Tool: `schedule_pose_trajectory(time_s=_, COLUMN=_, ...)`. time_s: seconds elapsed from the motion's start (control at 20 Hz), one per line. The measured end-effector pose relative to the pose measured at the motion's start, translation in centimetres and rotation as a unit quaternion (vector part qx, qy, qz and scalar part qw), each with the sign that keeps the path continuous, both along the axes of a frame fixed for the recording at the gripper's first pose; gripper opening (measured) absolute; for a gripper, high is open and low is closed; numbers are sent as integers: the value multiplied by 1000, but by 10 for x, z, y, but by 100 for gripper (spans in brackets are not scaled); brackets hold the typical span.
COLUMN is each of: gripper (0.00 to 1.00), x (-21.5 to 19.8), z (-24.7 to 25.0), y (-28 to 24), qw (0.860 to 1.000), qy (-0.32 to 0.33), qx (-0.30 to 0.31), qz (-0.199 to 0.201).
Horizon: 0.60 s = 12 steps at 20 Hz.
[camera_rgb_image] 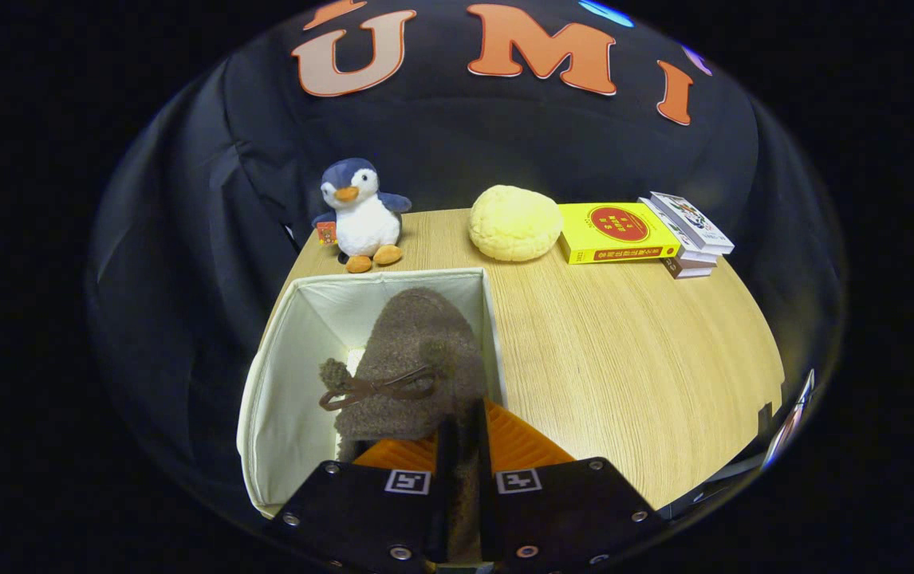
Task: Open the storage box then place both shoes into the box .Put the left shoe in first, then the right shoe, with the right side of both shoes facing outward in a uniform manner.
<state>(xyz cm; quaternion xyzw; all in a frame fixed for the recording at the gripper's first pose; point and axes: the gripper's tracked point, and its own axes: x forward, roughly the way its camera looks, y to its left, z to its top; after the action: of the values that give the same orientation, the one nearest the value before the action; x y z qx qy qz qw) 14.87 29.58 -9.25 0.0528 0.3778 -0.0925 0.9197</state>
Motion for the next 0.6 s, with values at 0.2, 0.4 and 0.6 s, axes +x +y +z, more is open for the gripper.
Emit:
schedule_pose_trajectory(time_s=0.2, gripper=29, x=-7, z=7, y=6, qw=1000, qy=-12, qx=-2, qz=7)
schedule_pose_trajectory(time_s=0.4, gripper=71, x=-7, z=32, y=-7, qw=999, qy=-41, qx=-11, qz=1)
schedule_pose_trajectory(time_s=0.6, gripper=94, x=-14, z=57, y=-25, qw=998, qy=-64, qx=-14, qz=-7)
